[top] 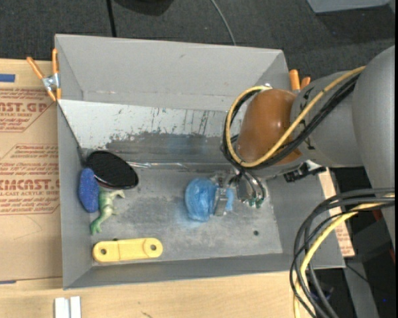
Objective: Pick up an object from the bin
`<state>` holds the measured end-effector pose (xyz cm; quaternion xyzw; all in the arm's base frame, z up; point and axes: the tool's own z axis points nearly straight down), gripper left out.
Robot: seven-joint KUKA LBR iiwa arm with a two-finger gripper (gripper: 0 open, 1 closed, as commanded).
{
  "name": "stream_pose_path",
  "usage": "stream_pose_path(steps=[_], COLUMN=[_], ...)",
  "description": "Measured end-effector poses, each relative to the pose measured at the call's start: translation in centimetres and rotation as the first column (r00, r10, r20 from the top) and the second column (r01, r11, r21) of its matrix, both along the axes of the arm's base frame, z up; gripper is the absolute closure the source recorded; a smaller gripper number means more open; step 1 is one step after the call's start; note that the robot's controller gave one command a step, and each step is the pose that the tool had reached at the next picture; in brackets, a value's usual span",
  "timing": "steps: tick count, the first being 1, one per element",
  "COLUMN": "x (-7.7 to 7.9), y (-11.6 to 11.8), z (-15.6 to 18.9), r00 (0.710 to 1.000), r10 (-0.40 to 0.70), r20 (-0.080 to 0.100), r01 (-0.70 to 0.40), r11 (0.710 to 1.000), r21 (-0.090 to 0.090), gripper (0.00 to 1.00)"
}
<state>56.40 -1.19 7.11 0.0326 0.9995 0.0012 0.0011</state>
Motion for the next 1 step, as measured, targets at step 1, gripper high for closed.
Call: stream_pose_path(steps=[1], x=[0.00], y=[-0.01], z=[0.00], r00=[1.000], r10=[0.000], r20=[0.000], r01=[0.000], r11=[1.000], r21=[0.000], gripper=[1.00])
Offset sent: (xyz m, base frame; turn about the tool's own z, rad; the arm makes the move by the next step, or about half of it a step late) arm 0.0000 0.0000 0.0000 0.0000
